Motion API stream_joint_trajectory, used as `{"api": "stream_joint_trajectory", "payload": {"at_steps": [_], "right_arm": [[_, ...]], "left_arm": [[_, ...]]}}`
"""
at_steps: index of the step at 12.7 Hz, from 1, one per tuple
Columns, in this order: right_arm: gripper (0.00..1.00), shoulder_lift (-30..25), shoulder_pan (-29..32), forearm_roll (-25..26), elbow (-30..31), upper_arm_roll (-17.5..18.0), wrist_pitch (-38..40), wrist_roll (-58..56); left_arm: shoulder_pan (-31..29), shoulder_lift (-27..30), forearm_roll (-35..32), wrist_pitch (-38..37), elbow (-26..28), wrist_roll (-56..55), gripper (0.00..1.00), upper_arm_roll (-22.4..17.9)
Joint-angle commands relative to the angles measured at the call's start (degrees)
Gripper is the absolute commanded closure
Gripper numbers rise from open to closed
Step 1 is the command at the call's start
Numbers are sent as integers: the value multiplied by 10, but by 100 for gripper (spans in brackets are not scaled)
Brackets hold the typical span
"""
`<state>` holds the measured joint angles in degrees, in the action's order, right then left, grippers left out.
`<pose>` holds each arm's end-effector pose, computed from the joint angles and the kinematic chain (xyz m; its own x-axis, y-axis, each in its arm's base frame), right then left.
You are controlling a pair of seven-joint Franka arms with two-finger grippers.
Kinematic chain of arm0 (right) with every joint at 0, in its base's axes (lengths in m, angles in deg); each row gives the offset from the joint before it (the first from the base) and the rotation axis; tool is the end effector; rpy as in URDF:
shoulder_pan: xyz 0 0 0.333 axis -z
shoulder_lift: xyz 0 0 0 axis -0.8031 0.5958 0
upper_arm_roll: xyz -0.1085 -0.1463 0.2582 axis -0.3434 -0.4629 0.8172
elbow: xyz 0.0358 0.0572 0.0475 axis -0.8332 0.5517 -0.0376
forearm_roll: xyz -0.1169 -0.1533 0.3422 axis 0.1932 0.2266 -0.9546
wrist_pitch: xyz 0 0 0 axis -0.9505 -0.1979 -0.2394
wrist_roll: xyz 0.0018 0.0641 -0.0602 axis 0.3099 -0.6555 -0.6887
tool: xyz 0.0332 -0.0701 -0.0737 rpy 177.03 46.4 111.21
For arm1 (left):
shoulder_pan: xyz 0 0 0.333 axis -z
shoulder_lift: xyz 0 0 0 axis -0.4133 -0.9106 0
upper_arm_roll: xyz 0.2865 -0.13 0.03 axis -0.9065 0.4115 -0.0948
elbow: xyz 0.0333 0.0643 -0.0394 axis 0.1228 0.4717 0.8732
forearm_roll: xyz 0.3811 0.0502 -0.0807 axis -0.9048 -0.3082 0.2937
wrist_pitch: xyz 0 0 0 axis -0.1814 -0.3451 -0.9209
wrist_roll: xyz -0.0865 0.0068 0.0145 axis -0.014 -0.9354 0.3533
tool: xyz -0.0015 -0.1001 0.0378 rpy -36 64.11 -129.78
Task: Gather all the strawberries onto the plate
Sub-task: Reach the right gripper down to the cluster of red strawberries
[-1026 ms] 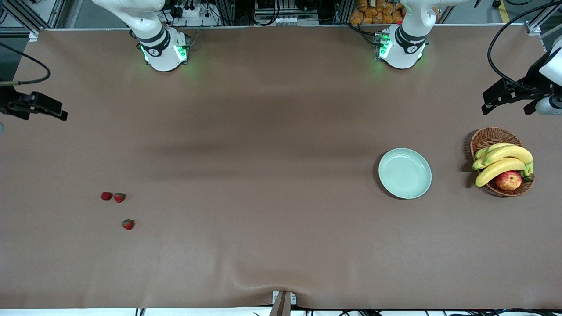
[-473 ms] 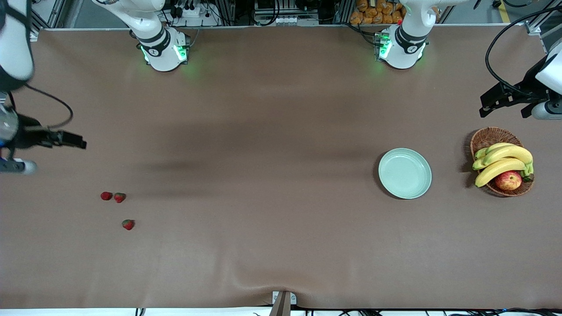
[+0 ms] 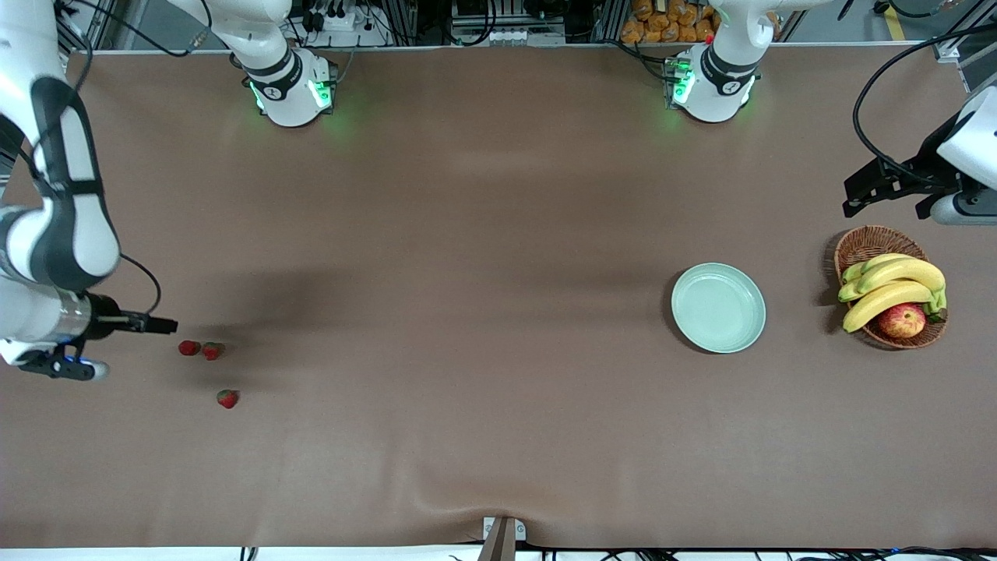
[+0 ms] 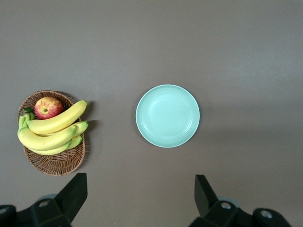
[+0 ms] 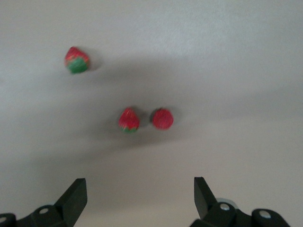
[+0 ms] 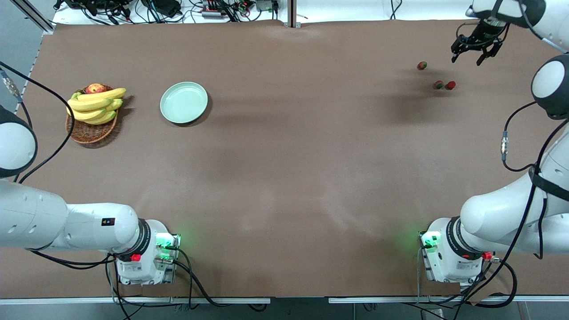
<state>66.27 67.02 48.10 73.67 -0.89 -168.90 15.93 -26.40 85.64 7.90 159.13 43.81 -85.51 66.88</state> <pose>0.6585 -0.1312 0.3039 0.9736 -0.1649 -0.1578 -0.1670 -0.9860 0.0003 0.5524 -0.0342 0.6224 0.9985 -0.0409 0.0351 -0.0405 -0.9991 -0.0107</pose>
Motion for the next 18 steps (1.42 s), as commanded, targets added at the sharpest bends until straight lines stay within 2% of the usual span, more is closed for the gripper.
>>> {"api": "stream_joint_trajectory", "payload": {"at_steps": [1,5,18], "right_arm": [[0,41,12,20,-13,8,-52,-4],[0,67,37,23,-13,9,-98,-41],[0,111,45,24,5,9,-114,-45]], "left_arm": [[-1,-2,4,9,-2,7,0,1],[-1,-4,3,13,-1,5,0,1],[0,-6,3,15,0,5,0,1]]}}
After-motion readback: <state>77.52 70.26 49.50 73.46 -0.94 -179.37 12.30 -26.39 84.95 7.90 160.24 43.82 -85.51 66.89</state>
